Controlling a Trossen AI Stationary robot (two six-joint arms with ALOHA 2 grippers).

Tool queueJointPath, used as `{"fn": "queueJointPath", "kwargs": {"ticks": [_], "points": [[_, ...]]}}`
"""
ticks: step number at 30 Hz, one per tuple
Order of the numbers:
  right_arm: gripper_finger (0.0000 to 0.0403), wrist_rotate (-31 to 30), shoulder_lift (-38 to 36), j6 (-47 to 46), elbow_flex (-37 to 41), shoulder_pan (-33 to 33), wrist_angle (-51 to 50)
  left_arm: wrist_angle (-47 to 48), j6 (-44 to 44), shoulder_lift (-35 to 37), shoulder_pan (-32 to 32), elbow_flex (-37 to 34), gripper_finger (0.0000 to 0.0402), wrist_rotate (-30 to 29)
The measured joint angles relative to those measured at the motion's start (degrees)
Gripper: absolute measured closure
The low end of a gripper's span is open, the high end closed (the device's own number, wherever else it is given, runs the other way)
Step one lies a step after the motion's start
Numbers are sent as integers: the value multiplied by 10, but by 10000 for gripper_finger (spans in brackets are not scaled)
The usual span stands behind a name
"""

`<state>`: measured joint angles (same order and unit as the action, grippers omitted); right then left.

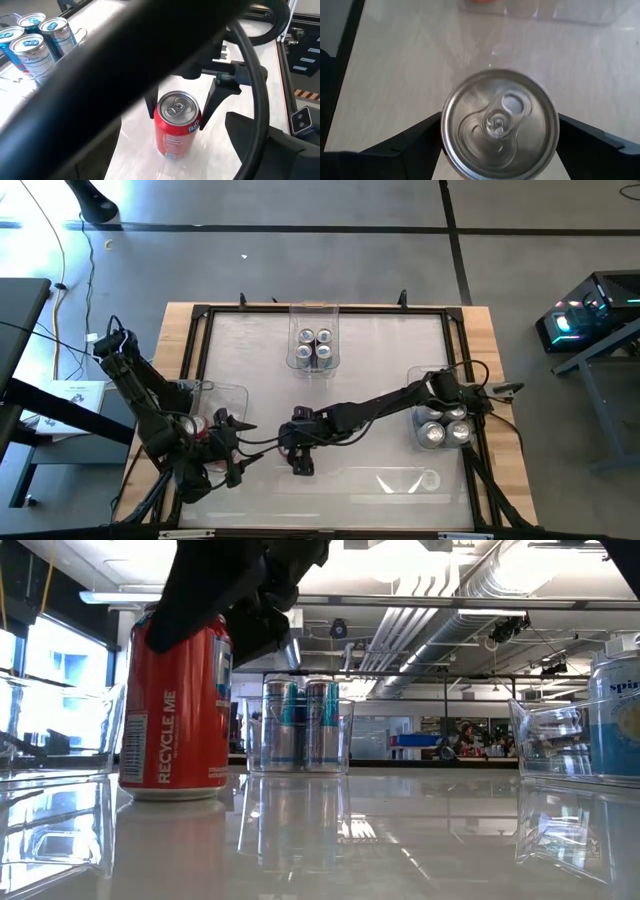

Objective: Sort soda cans
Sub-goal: Put the orange soda can into bottom left center transparent bin

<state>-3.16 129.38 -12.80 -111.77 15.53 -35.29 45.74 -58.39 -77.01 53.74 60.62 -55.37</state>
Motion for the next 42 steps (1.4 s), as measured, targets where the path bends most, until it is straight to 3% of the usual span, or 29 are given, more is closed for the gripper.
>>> {"fn": "queueJointPath", "kwargs": {"ticks": [6, 15, 26, 36, 42], "points": [[64, -13, -10, 27, 0, 5, 23, -1, -1, 0, 0, 0, 50, 6], [63, -95, -54, 59, 1, 28, -7, -2, -3, 0, 0, 0, 50, 11], [63, -236, -121, 79, 1, 61, -87, -2, -8, 0, 10, -4, 50, -11], [63, -433, -131, -68, 1, 98, -304, -2, -61, 0, 28, -54, 50, -49], [63, -453, -145, -186, 1, 125, -437, -26, -10, 0, -1, -57, 50, -28]]}}
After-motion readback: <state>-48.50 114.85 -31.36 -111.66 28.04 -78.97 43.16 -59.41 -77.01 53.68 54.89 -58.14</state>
